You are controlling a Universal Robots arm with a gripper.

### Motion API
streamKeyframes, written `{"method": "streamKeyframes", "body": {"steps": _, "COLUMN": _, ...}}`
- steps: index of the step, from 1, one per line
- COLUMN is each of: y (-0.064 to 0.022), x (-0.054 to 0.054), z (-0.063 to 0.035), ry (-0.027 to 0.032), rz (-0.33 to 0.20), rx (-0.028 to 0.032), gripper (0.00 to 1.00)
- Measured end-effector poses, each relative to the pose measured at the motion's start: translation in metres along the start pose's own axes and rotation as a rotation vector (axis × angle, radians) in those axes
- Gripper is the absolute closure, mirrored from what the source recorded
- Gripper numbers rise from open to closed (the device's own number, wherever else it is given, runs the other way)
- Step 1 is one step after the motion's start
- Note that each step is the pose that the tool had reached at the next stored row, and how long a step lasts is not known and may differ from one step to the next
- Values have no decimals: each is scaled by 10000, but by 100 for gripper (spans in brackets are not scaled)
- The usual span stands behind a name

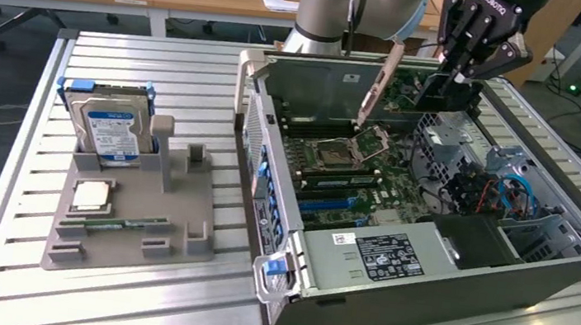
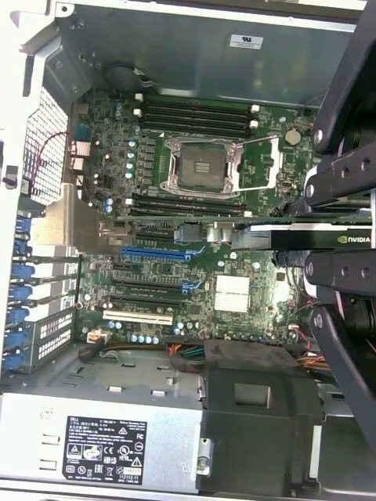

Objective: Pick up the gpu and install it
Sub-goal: 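Insert the gpu into the slot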

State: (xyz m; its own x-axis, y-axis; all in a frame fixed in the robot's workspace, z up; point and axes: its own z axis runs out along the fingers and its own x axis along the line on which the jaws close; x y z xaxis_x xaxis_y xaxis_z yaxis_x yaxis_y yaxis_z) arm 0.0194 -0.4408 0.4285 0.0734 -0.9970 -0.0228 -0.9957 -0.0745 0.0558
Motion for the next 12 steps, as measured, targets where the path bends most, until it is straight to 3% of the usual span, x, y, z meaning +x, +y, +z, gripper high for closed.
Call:
{"method": "streamKeyframes", "body": {"steps": 8, "y": 0, "x": 0, "z": 11, "ry": 1, "rz": -3, "rx": 10, "gripper": 74}}
{"method": "streamKeyframes", "body": {"steps": 12, "y": 10, "x": 0, "z": 67, "ry": 5, "rz": -4, "rx": 90, "gripper": 74}}
